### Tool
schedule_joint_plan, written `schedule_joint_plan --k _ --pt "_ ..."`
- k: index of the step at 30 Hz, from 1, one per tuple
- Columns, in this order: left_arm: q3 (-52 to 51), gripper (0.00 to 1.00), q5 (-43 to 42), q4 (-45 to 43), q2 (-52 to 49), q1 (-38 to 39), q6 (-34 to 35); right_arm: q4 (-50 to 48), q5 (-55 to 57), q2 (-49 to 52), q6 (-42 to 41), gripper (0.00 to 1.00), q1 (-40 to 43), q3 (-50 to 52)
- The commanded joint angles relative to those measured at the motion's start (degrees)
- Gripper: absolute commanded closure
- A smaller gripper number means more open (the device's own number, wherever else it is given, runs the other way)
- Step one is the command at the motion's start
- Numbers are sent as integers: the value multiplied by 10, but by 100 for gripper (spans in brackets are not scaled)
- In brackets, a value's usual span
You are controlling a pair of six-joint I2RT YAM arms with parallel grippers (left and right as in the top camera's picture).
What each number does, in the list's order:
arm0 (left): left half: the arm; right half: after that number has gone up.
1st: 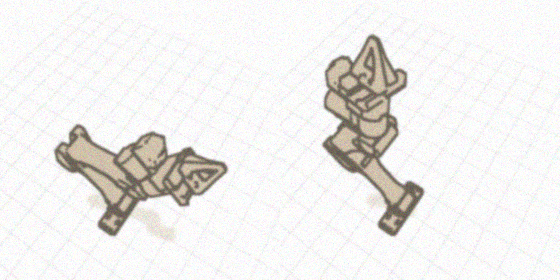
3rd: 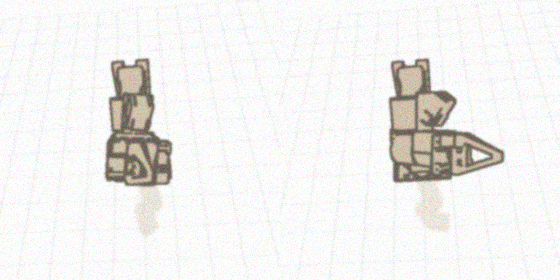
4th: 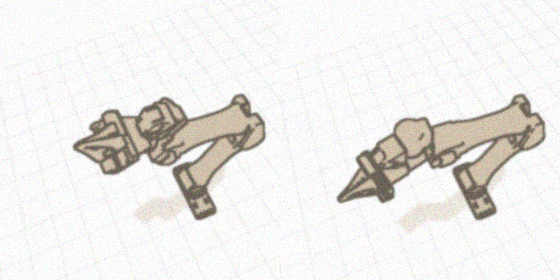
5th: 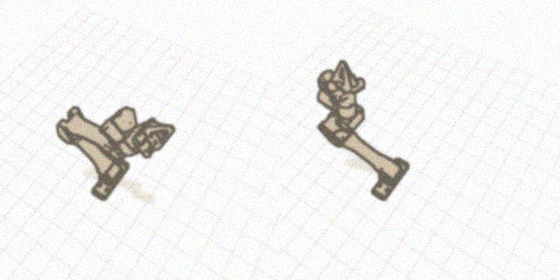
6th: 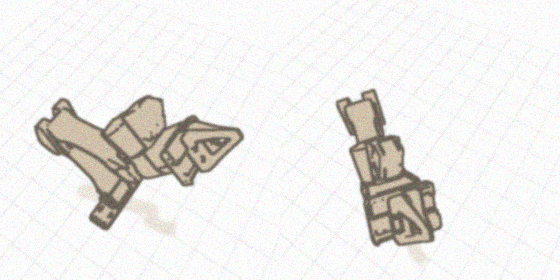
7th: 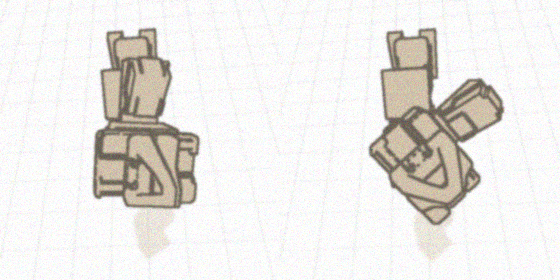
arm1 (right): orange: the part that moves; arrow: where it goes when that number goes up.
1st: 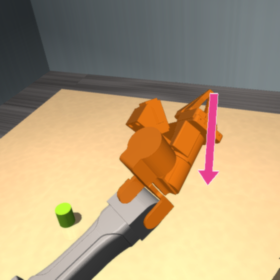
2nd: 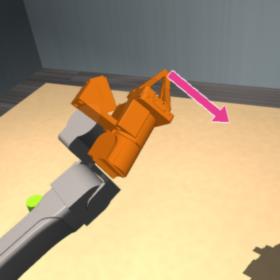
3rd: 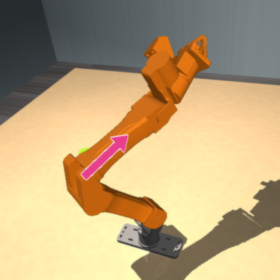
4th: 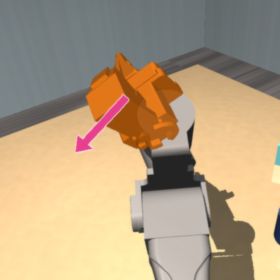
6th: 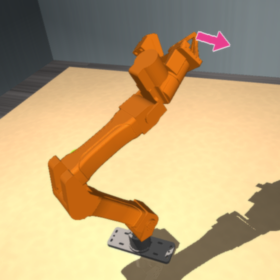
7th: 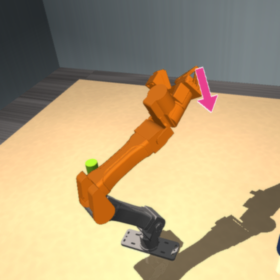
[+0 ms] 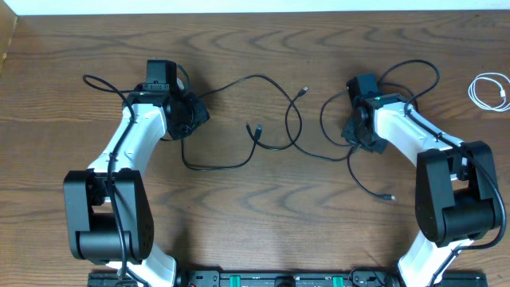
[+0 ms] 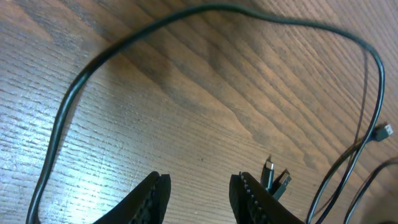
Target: Untangle cables
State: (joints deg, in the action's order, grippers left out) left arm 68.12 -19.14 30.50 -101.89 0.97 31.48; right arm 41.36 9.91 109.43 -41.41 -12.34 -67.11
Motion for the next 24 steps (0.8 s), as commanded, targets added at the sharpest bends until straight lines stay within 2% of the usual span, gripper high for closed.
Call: schedule_joint_plan --k 1,3,7,11,15,20,24 --pt "6 63 7 0 -3 1 1 22 4 -15 8 79 2 7" --pt "6 63 7 0 -3 1 1 22 5 -15 12 99 -1 12" --pt "6 63 7 0 -3 1 1 22 -7 -25 38 99 1 4" --pt "6 63 8 0 -3 1 1 39 -118 -97 199 99 15 -54" --pt "6 63 8 0 -3 1 1 34 -226 -209 287 99 21 -119" --pt "6 63 8 0 -3 1 1 -17 -245 -325 289 99 21 -128" --pt "6 63 8 0 -3 1 1 -48 -217 -378 310 99 22 -128"
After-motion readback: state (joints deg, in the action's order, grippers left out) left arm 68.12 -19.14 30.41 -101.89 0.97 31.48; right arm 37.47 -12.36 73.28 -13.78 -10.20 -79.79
